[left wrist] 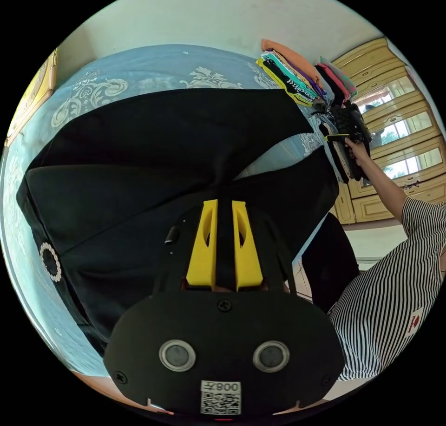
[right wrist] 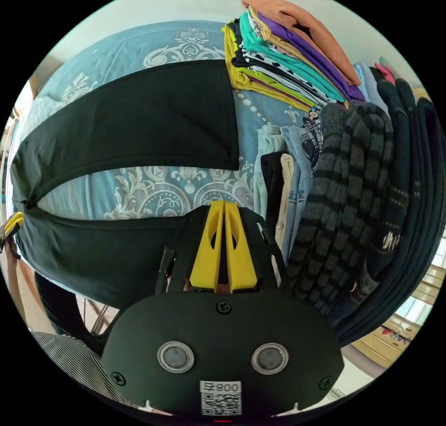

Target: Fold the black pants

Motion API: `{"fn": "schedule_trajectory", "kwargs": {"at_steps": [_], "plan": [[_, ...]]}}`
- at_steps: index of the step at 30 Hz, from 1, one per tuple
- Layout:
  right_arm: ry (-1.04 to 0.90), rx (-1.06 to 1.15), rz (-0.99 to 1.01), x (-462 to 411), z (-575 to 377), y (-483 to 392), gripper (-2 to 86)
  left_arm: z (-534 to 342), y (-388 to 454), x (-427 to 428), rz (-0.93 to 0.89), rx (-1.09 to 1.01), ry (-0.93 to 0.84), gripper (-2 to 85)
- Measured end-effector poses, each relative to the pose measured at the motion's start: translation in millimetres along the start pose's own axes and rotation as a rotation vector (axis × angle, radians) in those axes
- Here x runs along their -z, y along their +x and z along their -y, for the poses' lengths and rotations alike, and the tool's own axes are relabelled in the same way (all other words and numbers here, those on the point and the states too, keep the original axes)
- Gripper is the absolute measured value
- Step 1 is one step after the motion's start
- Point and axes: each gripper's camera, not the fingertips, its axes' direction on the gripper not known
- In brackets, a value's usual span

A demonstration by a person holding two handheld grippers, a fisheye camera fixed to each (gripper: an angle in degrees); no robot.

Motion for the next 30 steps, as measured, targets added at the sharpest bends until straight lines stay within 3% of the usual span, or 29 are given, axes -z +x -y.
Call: {"fn": "schedule_trajectory", "kwargs": {"at_steps": [4, 11, 22, 30], "plan": [[0.005, -0.006, 0.131, -6, -31, -17, 4.7, -13, 8, -8, 0.007, -0.005, -0.016, 7.3], [-0.007, -0.125, 0.216, -36, -55, -47, 7.9, -14, 22, -23, 0.176, -0.080, -0.060, 7.3], [0.009, -0.196, 0.269, -52, -49, -97, 0.6, -68, -7, -4, 0.223, -0.004, -0.036, 0.5], [0.045, -0.168, 0.260, -40, -48, -152, 0.1, -196, -45, 66, 0.196, 0.153, 0.067, 0.7]]}}
